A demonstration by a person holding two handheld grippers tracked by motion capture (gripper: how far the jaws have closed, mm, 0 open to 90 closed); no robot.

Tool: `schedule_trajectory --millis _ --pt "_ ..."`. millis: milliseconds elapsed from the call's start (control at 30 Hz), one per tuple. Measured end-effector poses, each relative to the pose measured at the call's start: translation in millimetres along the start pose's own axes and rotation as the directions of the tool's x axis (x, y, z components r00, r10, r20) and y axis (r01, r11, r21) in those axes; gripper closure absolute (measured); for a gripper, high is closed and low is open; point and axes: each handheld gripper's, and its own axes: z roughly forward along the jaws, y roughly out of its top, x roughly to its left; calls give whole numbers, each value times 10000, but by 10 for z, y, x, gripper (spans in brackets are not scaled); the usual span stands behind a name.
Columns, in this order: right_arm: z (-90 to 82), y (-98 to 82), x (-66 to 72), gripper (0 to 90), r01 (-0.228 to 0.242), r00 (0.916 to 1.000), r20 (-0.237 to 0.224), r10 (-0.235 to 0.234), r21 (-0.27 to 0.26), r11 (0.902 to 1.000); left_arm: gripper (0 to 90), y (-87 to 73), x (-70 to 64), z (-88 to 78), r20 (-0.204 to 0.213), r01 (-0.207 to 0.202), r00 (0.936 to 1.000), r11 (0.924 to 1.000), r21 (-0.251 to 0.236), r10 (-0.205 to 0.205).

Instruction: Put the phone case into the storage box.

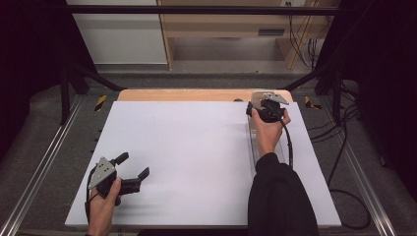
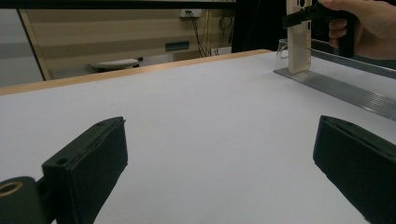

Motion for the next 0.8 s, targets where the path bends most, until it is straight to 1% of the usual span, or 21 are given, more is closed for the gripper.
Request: schedule_trajectory --millis 100,500,800 --pt "6 -7 5 114 115 9999 -29 -115 25 9999 26 0 0 2 4 -14 10000 10000 21 14" --pt "20 -25 13 114 90 10000 -21 -90 79 9999 26 0 -8 6 40 -66 10000 10000 50 66" --pt "24 -26 12 114 29 10000 -7 -29 14 10000 26 0 -9 7 56 -71 10000 10000 54 71"
